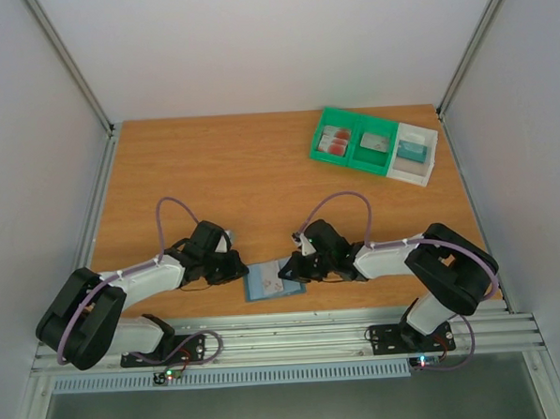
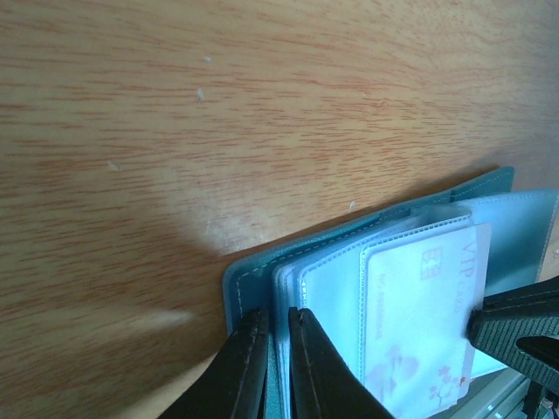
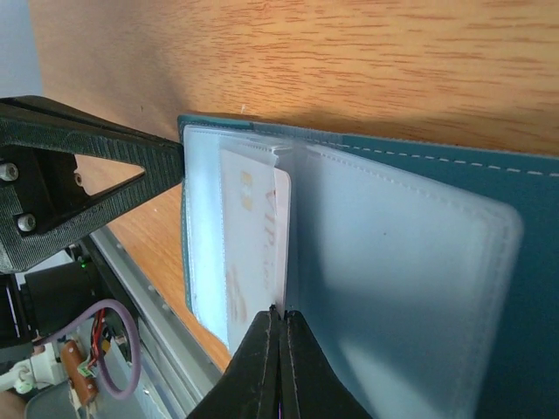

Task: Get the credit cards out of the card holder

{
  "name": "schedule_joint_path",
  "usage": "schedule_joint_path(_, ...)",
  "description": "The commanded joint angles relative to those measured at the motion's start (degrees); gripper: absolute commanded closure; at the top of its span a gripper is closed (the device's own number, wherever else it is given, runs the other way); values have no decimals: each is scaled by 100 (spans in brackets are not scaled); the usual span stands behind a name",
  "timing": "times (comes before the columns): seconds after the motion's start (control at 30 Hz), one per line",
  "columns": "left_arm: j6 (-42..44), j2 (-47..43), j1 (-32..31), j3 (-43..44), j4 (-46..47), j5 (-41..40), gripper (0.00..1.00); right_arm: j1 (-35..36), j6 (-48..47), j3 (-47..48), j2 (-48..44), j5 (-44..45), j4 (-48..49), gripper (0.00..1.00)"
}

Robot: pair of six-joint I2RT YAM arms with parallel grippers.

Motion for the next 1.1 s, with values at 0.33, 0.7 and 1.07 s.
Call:
schedule_joint_path(0.33,148,-211,1,-45,47,-126,90,-104,444,-283,234,-340,768,99)
schedule_joint_path(0.7,200,-255,0,-27,22,-71,90,-262,635,-491,360,-617,1280,99)
schedule_joint_path(1.07,-241,-515,-134,-91,500,516,82,-255,842,-555,556,-595,1572,87)
